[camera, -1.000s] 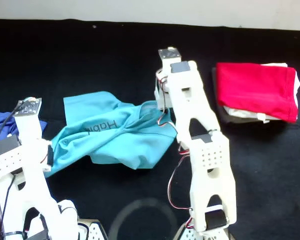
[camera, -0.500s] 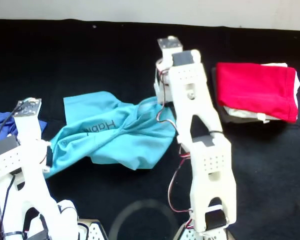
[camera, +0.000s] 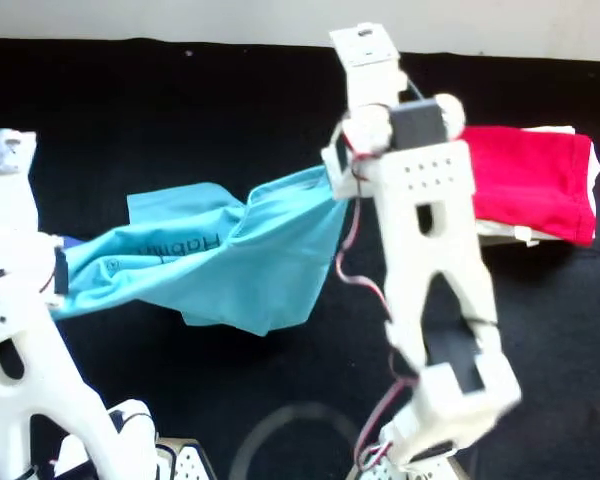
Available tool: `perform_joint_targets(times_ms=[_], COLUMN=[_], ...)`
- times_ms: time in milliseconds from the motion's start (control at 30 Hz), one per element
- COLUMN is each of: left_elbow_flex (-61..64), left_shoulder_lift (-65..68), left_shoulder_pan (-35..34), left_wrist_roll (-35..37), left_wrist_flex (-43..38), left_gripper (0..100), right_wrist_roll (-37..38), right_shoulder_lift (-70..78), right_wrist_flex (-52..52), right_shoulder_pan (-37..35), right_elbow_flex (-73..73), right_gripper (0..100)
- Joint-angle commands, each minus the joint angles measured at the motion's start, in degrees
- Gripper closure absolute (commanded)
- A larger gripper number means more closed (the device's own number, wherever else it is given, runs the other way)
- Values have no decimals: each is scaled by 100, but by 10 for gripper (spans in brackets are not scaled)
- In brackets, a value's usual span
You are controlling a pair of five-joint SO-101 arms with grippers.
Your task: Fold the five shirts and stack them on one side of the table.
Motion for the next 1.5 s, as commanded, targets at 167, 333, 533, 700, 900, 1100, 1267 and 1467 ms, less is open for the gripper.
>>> perform_joint_targets(times_ms=[167,333,533,700,900,1100,1267,1467], left_elbow_flex=[-1569,-2105,-2633,-3266,-2097,66,1103,1895], left_shoulder_lift=[-57,-66,-110,-110,-66,-66,-66,-66], left_shoulder_pan=[1209,1516,1798,2141,2211,2211,2211,2185], left_wrist_roll=[1046,1723,2259,2409,2374,2365,2312,1310], left_wrist_flex=[-193,-879,-1459,-1433,-1046,-1073,-1178,-1521], left_gripper=[989,989,989,989,989,989,978,838], right_wrist_roll=[1134,1319,1503,1468,1459,1451,1451,1451], right_shoulder_lift=[-1947,-1938,-1965,-1956,-1938,-1991,-2237,-3530], right_wrist_flex=[-1156,-1947,-2668,-2598,-1657,-1420,-1305,-1604], right_shoulder_pan=[989,1349,1631,1657,1631,1622,1543,1138], right_elbow_flex=[101,92,-312,-1253,-857,356,1147,3090], right_gripper=[991,991,991,991,991,991,991,991])
